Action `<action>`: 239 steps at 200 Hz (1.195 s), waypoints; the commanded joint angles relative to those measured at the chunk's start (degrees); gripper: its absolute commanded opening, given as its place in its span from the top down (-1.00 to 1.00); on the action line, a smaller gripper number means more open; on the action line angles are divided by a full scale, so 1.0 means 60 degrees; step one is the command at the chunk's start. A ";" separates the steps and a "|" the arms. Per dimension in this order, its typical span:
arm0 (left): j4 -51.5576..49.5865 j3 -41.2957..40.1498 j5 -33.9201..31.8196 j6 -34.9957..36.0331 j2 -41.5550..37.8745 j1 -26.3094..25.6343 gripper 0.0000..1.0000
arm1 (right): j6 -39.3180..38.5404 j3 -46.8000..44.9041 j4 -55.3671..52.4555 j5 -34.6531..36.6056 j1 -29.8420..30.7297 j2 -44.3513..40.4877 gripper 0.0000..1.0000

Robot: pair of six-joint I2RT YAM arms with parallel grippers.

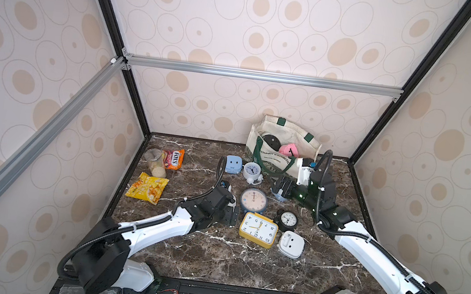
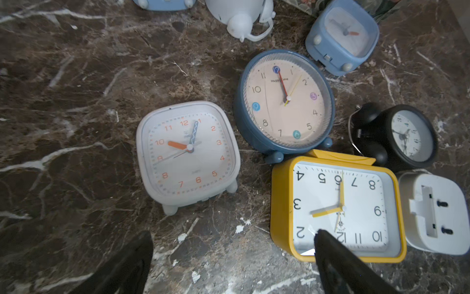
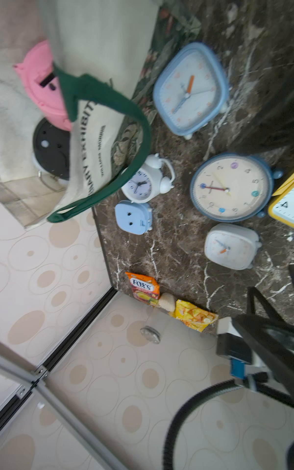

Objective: Put the alarm clock into the canvas bag
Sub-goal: Pick up the alarm from the center of the board.

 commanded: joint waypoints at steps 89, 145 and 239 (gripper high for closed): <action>-0.1880 0.2257 -0.1608 -0.0908 0.2539 0.0379 -0.97 | -0.0057 -0.1970 -0.0757 -0.0454 0.0140 -0.2387 -1.00; -0.1562 0.2345 -0.1306 -0.0878 0.3168 0.0660 -0.97 | 0.0114 -0.1985 -0.0382 -0.1072 0.0140 -0.1965 -0.99; -0.0838 0.2316 -0.1027 -0.0815 0.3951 0.1016 -0.97 | 0.0384 -0.2391 -0.0001 -0.1513 0.0137 -0.1945 -1.00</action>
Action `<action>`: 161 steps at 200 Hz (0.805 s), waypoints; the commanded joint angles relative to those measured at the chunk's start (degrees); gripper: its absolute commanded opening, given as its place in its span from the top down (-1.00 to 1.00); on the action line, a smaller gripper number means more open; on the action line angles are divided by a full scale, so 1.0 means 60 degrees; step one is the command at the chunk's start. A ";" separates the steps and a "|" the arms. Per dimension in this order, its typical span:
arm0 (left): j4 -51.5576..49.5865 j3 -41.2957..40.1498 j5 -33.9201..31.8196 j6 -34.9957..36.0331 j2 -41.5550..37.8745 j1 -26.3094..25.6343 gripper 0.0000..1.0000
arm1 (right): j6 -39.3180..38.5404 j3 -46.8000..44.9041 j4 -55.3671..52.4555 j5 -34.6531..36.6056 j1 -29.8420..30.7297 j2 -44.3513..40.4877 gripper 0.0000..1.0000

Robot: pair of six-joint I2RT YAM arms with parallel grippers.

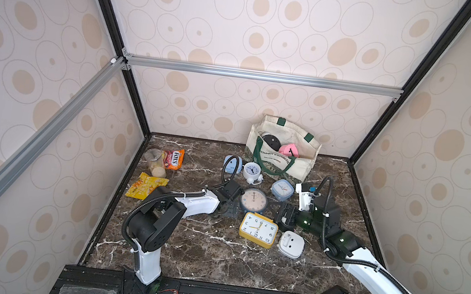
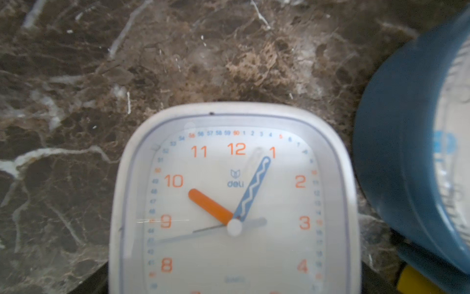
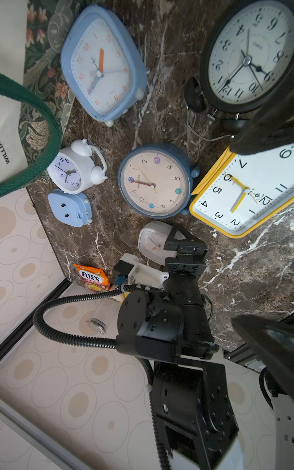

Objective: Put the alarm clock into the canvas bag
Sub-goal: Pick up the alarm from the center of the board.

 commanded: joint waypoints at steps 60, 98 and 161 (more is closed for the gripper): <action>0.0666 -0.0021 -0.0395 0.0056 0.0106 0.0245 -0.73 | -0.0044 -0.0311 0.0086 -0.0255 0.0049 -0.0120 -0.99; 0.1092 -0.0404 -0.0196 0.0196 -0.0113 0.0248 -0.52 | -0.0100 -0.0443 0.0002 -0.0237 0.0046 -0.0165 -0.98; 0.3394 -0.2767 0.0093 0.2099 -0.3599 -0.0205 -0.39 | -0.0238 -0.0059 -0.0335 -0.0315 0.0038 -0.0060 -0.99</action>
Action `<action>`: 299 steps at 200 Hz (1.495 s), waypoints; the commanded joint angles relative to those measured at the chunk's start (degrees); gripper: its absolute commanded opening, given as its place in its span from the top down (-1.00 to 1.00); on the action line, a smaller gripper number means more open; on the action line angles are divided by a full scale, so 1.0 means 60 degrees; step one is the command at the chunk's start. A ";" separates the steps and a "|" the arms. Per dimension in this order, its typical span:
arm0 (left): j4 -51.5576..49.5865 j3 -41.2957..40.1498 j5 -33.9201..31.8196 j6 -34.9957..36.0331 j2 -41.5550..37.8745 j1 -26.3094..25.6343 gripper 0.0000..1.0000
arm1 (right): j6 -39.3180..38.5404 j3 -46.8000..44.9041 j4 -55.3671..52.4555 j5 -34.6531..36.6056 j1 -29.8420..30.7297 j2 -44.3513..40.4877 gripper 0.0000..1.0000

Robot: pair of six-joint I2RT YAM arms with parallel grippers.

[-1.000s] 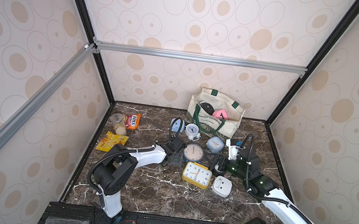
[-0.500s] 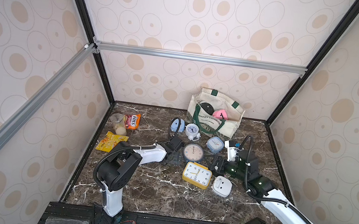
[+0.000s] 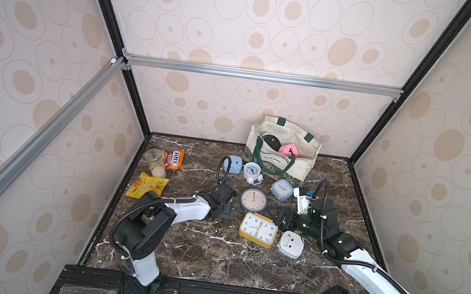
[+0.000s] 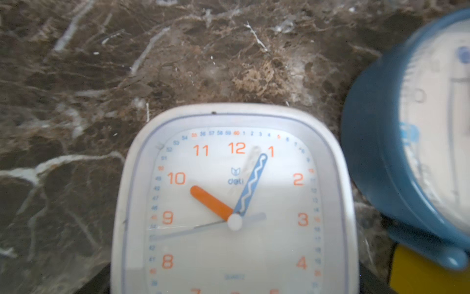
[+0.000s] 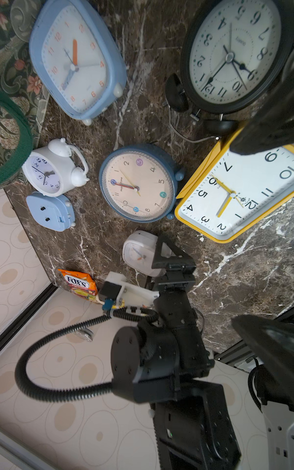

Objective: Put the alarm clock into the canvas bag
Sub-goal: Pick up the alarm from the center of the board.

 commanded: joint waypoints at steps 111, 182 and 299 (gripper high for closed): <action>0.6859 -0.4288 0.2570 0.4926 -0.6276 -0.1785 -0.28 | -0.0235 0.3565 -0.3112 -0.2567 0.0453 0.1102 -0.99; 0.7391 -0.3985 0.3015 0.5268 -0.5607 -0.2406 -0.28 | -0.0465 0.4071 -0.2863 -0.2580 0.1159 0.2179 -0.94; 0.7419 -0.4053 0.2712 0.5173 -0.5374 -0.2504 -0.29 | -0.0525 0.4336 -0.2922 -0.2616 0.1598 0.2852 -0.01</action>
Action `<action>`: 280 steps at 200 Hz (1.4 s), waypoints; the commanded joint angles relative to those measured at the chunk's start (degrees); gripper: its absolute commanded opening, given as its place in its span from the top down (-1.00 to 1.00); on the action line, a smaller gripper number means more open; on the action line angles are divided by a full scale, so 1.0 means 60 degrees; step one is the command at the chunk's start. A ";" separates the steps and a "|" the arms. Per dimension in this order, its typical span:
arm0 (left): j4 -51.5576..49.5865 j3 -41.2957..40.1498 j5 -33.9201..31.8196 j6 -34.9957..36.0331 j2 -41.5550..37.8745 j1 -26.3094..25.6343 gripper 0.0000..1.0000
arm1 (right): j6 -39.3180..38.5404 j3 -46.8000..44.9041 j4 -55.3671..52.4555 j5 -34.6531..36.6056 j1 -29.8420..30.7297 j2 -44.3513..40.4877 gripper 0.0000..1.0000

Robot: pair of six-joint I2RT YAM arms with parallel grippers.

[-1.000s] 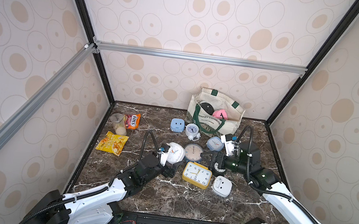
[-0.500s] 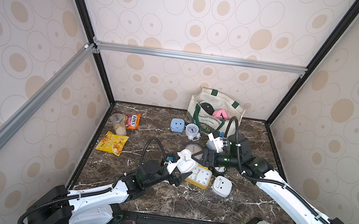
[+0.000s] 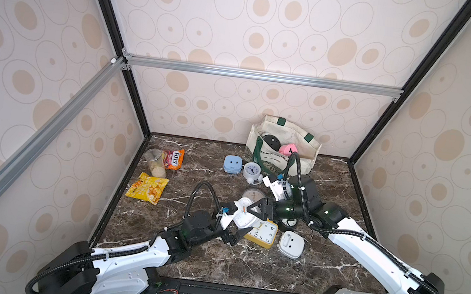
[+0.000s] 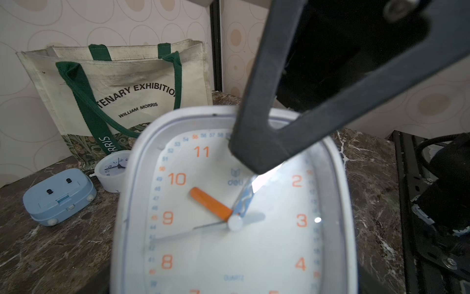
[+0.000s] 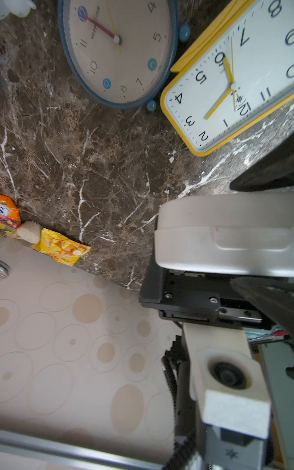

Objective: Put the alarm clock into the canvas bag
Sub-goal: Pick up the alarm from the center of the board.

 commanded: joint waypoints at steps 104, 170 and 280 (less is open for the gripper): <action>0.0472 0.0311 -0.0737 0.0157 0.0140 -0.0062 -0.40 | 0.0396 -0.0083 0.0346 -0.0467 0.0094 0.0179 0.53; 0.0310 0.0600 -0.0302 -0.0887 -0.0465 -0.0047 -0.97 | 0.0138 0.0342 0.0541 0.1488 -0.0403 -0.0237 0.84; -0.1184 0.0227 -0.1250 -0.2281 -0.2556 0.0173 -0.97 | -0.1012 0.5346 0.1729 0.7608 -0.2128 0.3454 0.93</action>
